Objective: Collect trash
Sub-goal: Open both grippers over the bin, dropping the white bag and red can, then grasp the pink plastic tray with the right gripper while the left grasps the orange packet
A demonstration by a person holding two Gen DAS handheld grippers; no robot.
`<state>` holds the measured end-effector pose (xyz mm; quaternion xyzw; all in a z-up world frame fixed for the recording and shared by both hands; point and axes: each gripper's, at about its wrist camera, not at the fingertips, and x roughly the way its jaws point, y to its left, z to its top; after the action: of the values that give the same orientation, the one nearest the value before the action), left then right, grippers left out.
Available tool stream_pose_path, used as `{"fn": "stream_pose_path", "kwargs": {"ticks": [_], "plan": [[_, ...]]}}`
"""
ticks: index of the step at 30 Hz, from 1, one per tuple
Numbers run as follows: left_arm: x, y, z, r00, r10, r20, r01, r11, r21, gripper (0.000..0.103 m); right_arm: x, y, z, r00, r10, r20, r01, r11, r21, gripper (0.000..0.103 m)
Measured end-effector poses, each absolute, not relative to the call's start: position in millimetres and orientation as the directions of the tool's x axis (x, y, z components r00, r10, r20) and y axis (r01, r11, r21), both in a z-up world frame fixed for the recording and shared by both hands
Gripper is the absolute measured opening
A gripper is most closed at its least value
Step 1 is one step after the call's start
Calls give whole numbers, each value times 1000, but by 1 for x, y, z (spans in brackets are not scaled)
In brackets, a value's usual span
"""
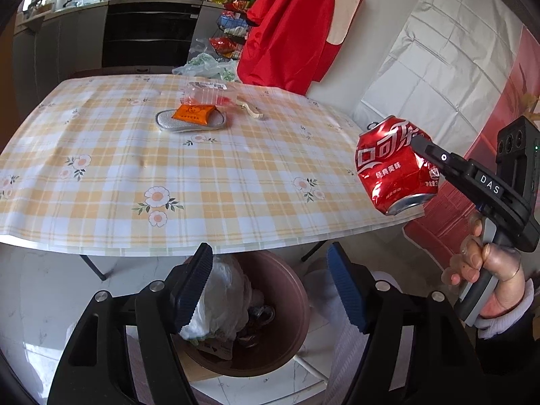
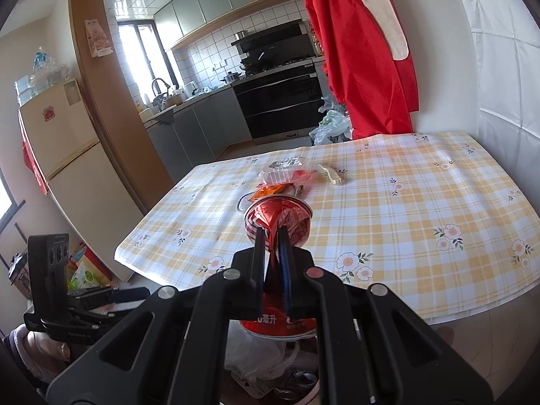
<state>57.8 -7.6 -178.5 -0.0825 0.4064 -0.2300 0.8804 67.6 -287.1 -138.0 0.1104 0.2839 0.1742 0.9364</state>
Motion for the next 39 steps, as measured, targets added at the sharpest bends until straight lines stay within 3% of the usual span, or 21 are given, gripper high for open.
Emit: {"fn": "stream_pose_path", "kwargs": {"ticks": [12, 15, 18, 20, 21, 23, 25, 29, 39], "plan": [[49, 49, -147, 760, -250, -600, 130, 963, -236, 87, 65, -252, -151, 690, 458, -561, -354, 889, 290, 13], [49, 59, -146, 769, -227, -597, 103, 967, -235, 88, 64, -236, -156, 650, 494, -577, -395, 869, 298, 20], [49, 64, -148, 769, -222, -599, 92, 967, -239, 88, 62, -218, -158, 618, 524, -587, -442, 848, 292, 31], [48, 65, -149, 771, -221, -598, 93, 967, -238, 88, 61, -211, -156, 624, 509, -592, -449, 854, 261, 56], [47, 65, -149, 772, -219, -596, 94, 968, -234, 88, 60, -210, -155, 633, 500, -591, -446, 860, 248, 63], [47, 64, -151, 774, -216, -596, 96, 969, -226, 88, 62, -213, -154, 656, 469, -591, -423, 877, 226, 85], [47, 64, -152, 775, -211, -596, 94, 971, -222, 88, 64, -219, -153, 685, 415, -599, -374, 906, 200, 95], [48, 65, -156, 773, -204, -601, 86, 972, -220, 89, 71, -234, -159, 715, 316, -624, -278, 947, 161, 97], [69, 65, -167, 757, -195, -624, 88, 976, -199, 89, 88, -260, -179, 711, 246, -658, -195, 969, 151, 97]]}}
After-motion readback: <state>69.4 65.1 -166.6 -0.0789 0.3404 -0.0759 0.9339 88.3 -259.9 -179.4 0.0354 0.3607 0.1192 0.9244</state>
